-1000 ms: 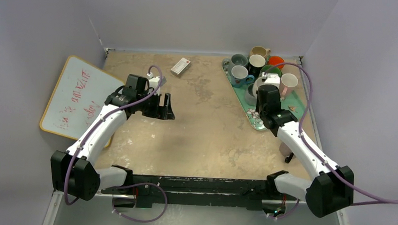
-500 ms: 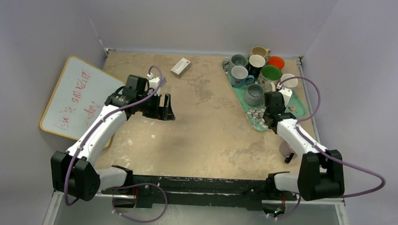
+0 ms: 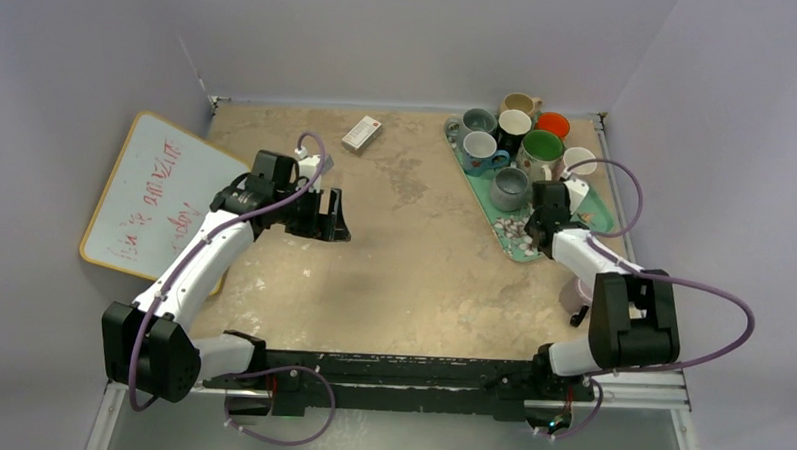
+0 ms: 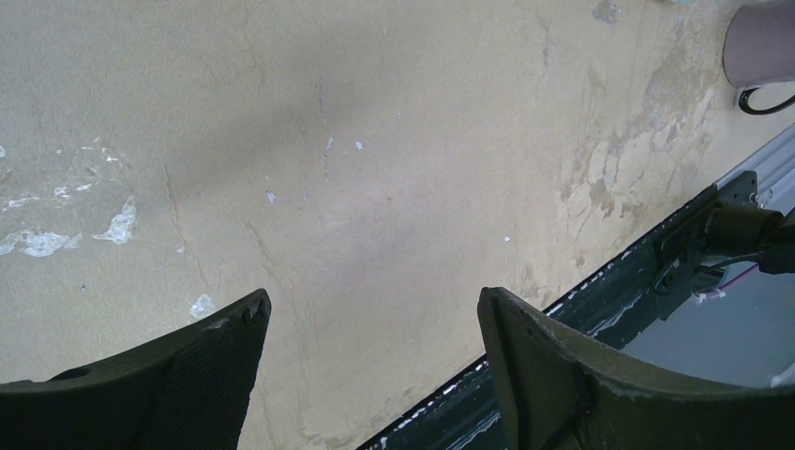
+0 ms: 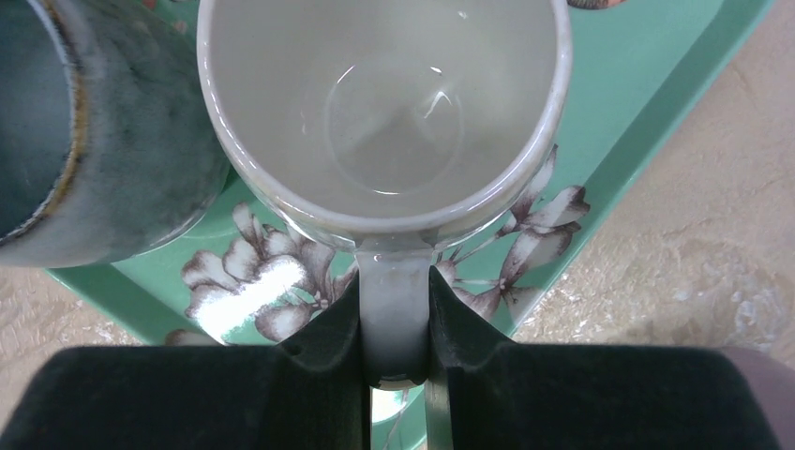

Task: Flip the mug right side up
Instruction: Place the cup on the tray.

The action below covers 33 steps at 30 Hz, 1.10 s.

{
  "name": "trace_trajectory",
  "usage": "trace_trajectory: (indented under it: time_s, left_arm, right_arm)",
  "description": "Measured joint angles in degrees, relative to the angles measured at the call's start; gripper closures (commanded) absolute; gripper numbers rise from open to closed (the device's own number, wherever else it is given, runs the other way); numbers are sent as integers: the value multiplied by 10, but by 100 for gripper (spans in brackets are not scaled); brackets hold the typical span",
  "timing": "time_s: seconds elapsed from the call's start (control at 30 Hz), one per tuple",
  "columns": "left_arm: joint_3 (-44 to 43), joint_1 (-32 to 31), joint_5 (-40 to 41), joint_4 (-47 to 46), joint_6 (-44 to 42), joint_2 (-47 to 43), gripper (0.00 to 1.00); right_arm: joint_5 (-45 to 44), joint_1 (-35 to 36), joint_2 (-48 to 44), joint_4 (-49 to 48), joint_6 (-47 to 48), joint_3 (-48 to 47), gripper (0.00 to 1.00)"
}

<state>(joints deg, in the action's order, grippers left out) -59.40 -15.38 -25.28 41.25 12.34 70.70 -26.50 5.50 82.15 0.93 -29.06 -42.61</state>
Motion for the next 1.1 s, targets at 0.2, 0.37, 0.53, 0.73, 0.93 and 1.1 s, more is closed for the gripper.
trace_trajectory:
  time_s: [0.2, 0.37, 0.53, 0.73, 0.93, 1.1]
  left_arm:
    - [0, 0, 0, 0, 0, 0, 20]
    - [0, 0, 0, 0, 0, 0, 20]
    - [1, 0, 0, 0, 0, 0, 20]
    - [1, 0, 0, 0, -1, 0, 20]
    - [1, 0, 0, 0, -2, 0, 20]
    - [1, 0, 0, 0, -2, 0, 20]
  right_arm:
    - [14, -10, 24, -2, -20, -2, 93]
    - [21, -19, 34, 5, -31, -17, 85]
    - [23, -27, 45, 10, -36, -30, 76]
    - [27, -27, 45, 12, -43, -36, 68]
    - [50, -27, 31, 25, -58, -44, 60]
    - [61, -27, -11, 87, -91, -56, 55]
